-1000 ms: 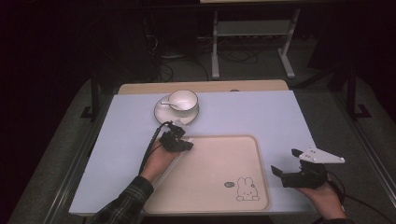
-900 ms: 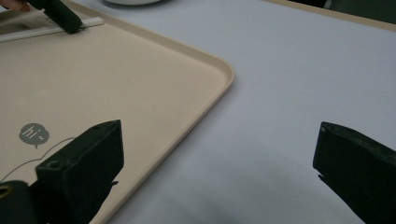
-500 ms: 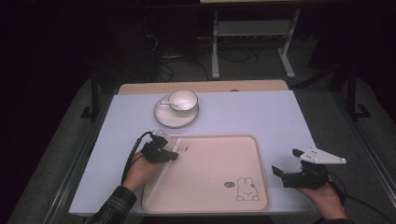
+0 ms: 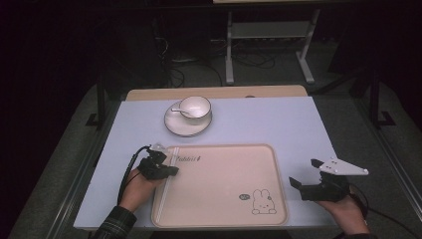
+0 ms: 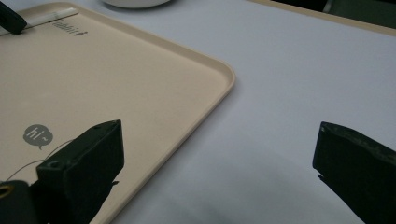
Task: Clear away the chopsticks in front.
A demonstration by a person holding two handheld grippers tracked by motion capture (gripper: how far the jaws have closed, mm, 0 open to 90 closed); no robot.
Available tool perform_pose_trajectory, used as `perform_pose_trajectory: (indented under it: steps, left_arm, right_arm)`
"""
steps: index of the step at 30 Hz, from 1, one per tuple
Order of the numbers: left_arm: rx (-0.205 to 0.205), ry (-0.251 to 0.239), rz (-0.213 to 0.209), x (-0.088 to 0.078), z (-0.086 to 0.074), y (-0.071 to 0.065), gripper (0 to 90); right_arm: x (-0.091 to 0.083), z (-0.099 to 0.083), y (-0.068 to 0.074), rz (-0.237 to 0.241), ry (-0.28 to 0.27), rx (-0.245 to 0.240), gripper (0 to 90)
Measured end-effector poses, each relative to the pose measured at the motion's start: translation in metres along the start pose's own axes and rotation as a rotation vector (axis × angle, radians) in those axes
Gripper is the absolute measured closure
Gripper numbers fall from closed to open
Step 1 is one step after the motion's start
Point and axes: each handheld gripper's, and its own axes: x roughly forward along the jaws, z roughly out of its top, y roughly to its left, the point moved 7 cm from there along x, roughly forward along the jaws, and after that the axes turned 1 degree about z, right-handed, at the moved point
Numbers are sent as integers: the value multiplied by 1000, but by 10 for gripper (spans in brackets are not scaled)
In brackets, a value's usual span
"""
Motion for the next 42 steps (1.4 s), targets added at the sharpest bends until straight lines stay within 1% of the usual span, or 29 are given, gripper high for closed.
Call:
perform_pose_trajectory:
  steps: [3, 5, 8, 9, 10, 11, 14, 16, 18, 23, 25, 27, 28, 29, 31, 32, 35, 38, 42]
  left_arm:
    - [4, -4, -3, 0, 1, -1, 893]
    - [15, -13, -8, 0, 2, -2, 886]
    - [30, -59, -13, -6, 6, -5, 838]
    - [41, -73, -5, -10, 8, -5, 816]
    - [46, -86, 2, -13, 9, -5, 791]
    - [55, -110, 8, -17, 10, -5, 759]
    - [75, -160, 18, -27, 10, -4, 636]
    - [97, -197, 31, -35, 9, -4, 558]
    - [110, -224, 43, -41, 7, -3, 488]
    - [129, -280, 49, -54, -1, 0, 368]
    - [130, -297, 54, -59, -5, 3, 328]
    - [124, -313, 55, -62, -8, 5, 271]
    - [124, -313, 55, -62, -8, 5, 255]
    - [124, -328, 64, -66, -14, 8, 235]
    - [121, -337, 70, -69, -18, 11, 208]
    - [114, -343, 73, -71, -21, 12, 197]
    - [106, -346, 96, -76, -31, 19, 175]
    - [84, -350, 106, -80, -38, 24, 173]
    - [71, -359, 118, -84, -42, 29, 173]
  right_arm:
    - [0, 0, 0, 0, -2, 2, 14]
    - [0, 0, 0, 0, -3, 1, 14]
    - [0, 0, 0, -1, -6, 1, 14]
    - [-1, 1, 0, -1, -7, 1, 14]
    - [-1, 1, 0, -1, -8, 2, 14]
    - [-1, 1, 0, -1, -10, 1, 14]
    - [-1, 1, 0, 1, -15, 1, 14]
    - [-1, 2, 0, 1, -18, 1, 14]
    - [-2, 2, 0, 1, -20, 0, 14]
    - [-3, 4, 1, 4, -37, 1, 14]
    - [-3, 5, 1, 6, -45, 1, 14]
    - [-5, 6, 1, 8, -57, 2, 14]
    - [-5, 6, 1, 8, -57, 2, 14]
    - [-5, 7, 1, 8, -68, 2, 14]
    - [-6, 8, 2, 9, -73, 3, 14]
    - [-6, 8, 2, 11, -76, 2, 14]
    - [-6, 9, 2, 12, -80, 2, 14]
    - [-5, 10, 2, 13, -83, -2, 14]
    - [-4, 11, 3, 16, -89, -4, 13]
